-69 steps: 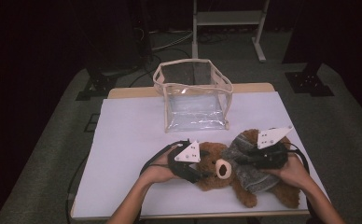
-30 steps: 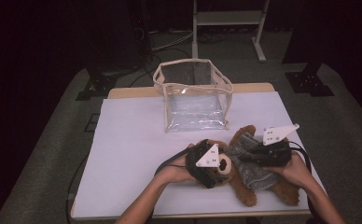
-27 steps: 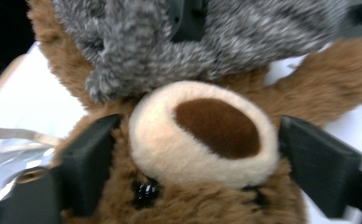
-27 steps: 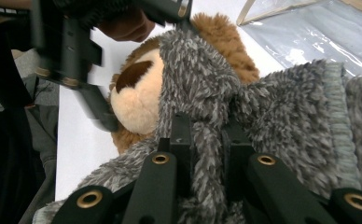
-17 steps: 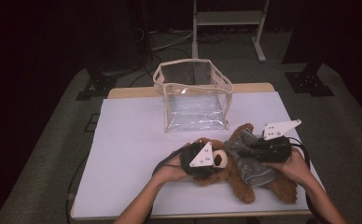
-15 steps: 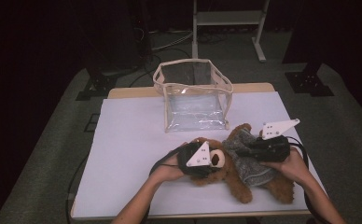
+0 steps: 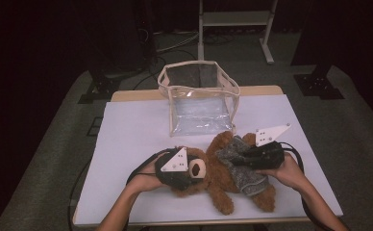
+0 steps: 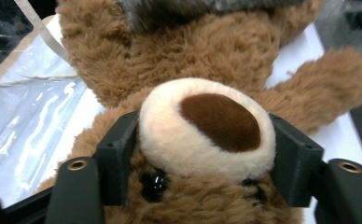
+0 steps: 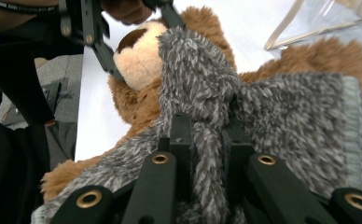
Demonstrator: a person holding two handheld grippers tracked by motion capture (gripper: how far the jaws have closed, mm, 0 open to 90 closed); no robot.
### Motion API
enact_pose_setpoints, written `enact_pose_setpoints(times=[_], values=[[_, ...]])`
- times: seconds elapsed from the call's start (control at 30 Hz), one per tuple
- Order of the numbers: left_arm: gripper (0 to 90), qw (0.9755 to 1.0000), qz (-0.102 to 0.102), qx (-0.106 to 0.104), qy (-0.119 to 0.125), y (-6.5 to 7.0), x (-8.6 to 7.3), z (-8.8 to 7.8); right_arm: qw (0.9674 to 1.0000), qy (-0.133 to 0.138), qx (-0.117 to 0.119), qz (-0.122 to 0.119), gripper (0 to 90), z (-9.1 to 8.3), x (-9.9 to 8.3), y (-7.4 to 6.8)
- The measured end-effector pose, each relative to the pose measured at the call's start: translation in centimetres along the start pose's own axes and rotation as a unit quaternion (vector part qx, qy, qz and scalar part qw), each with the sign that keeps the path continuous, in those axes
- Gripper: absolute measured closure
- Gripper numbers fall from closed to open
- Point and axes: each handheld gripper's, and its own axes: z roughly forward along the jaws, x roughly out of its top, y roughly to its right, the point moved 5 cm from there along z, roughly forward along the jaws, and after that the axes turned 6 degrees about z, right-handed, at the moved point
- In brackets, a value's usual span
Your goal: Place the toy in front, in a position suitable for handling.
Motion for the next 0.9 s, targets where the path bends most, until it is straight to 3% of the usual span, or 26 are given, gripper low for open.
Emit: enact_pose_setpoints(times=[0.1,0.17,0.23,0.33,0.47,0.63,0.8,0.9], values=[[29.8,0.9992,-0.021,-0.023,0.027,-0.3,0.8,-1.0,1.0,-0.002,0.001,-0.003,78.2,-0.1,-0.3,-0.4],[31.1,0.9978,-0.034,-0.014,0.056,-1.1,1.6,-1.9,0.9999,-0.004,0.006,-0.007,78.2,-0.1,-0.6,-0.7],[33.4,0.9984,-0.035,-0.012,0.044,-1.7,1.7,-2.2,0.9999,-0.001,0.006,-0.01,78.3,-0.2,-0.7,-0.9],[35.1,0.9977,-0.049,-0.044,0.017,-1.3,1.1,-1.4,0.9999,0.0,0.003,-0.012,78.2,-0.8,-0.7,-1.0],[37.4,0.9957,-0.066,-0.059,0.028,-0.8,0.7,-1.1,0.9997,-0.015,-0.012,-0.013,78.2,-2.4,-1.2,-0.9],[37.4,0.9956,-0.065,-0.063,0.026,-0.5,0.5,-1.0,0.9986,-0.018,-0.049,-0.002,78.1,-5.0,-1.4,0.3],[37.4,0.9955,-0.064,-0.067,0.02,-0.4,0.6,-0.9,0.9991,-0.007,-0.039,-0.016,78.0,-3.2,0.8,0.4],[36.3,0.9962,-0.059,-0.062,0.018,-0.5,0.7,-1.2,0.9993,-0.024,-0.018,-0.021,77.9,-0.9,1.1,0.2]])
